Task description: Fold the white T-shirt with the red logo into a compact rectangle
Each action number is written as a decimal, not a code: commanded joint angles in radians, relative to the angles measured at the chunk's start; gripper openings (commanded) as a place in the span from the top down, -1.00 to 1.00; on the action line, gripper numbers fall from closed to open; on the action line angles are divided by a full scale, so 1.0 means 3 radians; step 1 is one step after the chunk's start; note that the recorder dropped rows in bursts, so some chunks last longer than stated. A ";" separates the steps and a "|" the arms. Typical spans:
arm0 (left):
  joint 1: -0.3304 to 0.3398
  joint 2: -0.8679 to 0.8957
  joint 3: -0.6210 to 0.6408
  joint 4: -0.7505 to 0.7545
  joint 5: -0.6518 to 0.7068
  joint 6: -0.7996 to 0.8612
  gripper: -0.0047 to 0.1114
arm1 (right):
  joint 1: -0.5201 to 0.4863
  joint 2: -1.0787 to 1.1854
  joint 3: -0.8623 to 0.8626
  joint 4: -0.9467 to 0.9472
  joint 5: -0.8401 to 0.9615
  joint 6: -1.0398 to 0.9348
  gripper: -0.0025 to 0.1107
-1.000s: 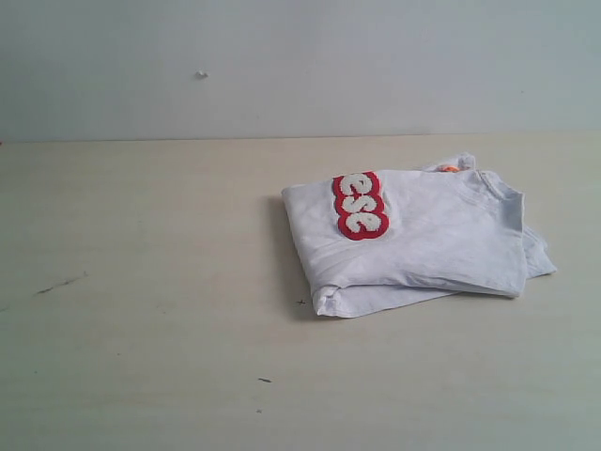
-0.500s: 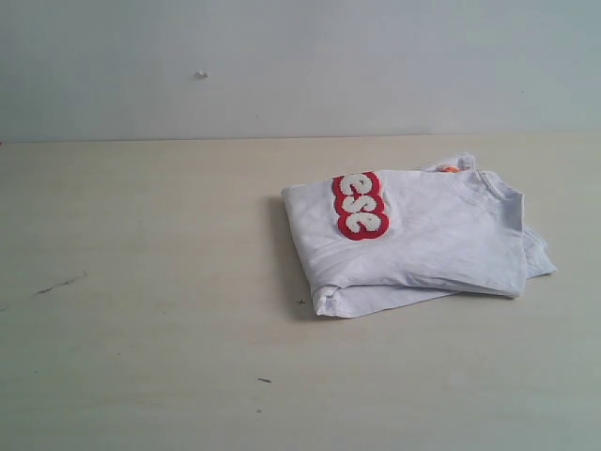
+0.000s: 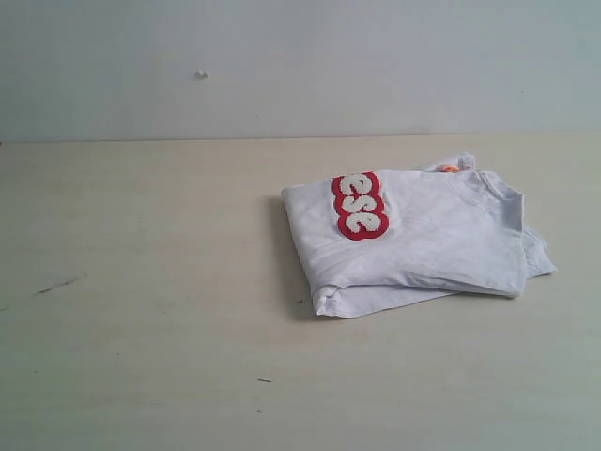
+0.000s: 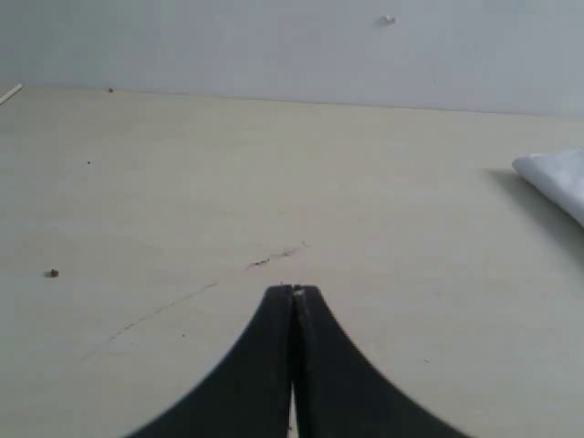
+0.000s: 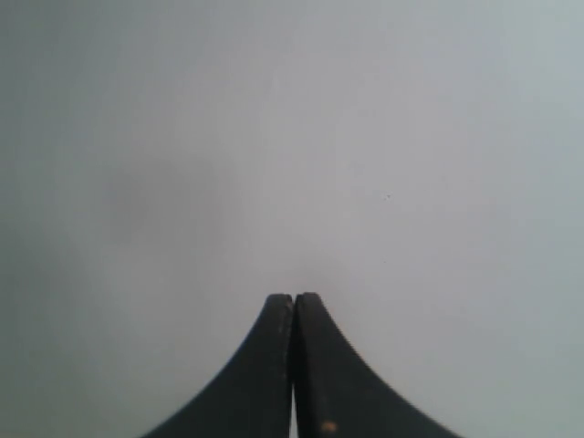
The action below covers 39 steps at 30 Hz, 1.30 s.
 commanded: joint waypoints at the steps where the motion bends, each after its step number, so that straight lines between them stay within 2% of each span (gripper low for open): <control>1: 0.0009 -0.0014 0.0007 -0.0003 0.0001 0.0000 0.92 | -0.0009 -0.0011 0.0024 0.0000 -0.0002 0.0002 0.96; 12: 0.0009 -0.0014 0.0007 -0.0003 0.0001 0.0000 0.92 | -0.0009 -0.0011 0.0024 -0.0135 -0.0063 -0.0010 0.96; 25: 0.0009 -0.0014 0.0007 -0.0003 0.0001 0.0000 0.92 | -0.0009 -0.0011 0.0060 -0.0265 -0.0997 -0.0379 0.96; 28: 0.0009 -0.0014 0.0007 -0.0003 0.0001 0.0000 0.92 | -0.0028 -0.0011 0.0064 -0.0537 -0.1077 -0.0283 0.96; 33: 0.0009 -0.0014 0.0007 -0.0003 0.0001 0.0000 0.92 | -0.0037 -0.0011 0.0064 -0.1339 -0.1171 0.0374 0.96; 36: 0.0009 -0.0014 0.0007 -0.0003 0.0001 0.0000 0.92 | -0.0037 -0.0011 0.0138 -0.1444 -0.1293 0.0487 0.96; 39: 0.0009 -0.0014 0.0007 -0.0003 0.0001 0.0000 0.92 | -0.0037 -0.0011 0.0378 -0.1490 -0.1663 0.0493 0.96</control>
